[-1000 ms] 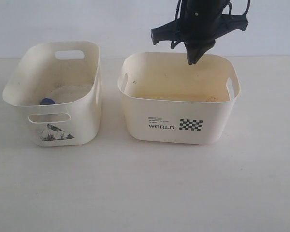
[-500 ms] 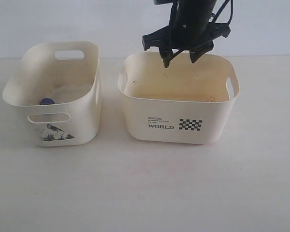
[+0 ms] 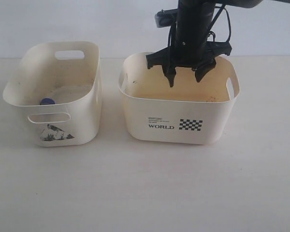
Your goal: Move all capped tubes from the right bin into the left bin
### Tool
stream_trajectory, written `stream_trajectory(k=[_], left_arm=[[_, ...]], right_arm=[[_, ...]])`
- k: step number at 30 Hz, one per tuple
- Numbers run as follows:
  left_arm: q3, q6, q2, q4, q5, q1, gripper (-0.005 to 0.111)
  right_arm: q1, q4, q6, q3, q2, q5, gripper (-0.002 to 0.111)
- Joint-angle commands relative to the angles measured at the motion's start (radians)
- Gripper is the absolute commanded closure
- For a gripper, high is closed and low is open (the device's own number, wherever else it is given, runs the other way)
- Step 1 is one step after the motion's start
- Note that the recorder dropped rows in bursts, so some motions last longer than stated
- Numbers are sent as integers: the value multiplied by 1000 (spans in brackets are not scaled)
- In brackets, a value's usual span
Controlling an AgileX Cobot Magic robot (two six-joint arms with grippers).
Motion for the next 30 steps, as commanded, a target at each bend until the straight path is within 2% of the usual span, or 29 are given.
stream_trajectory(k=[1, 26, 30], left_arm=[[-4, -10, 0, 1, -5, 0, 102], [-4, -10, 0, 1, -5, 0, 102], [-4, -10, 0, 1, -5, 0, 102]], right_arm=[[1, -1, 4, 5, -5, 43, 47], [1, 17, 5, 5, -5, 71, 47], [1, 14, 60, 7, -5, 71, 47]])
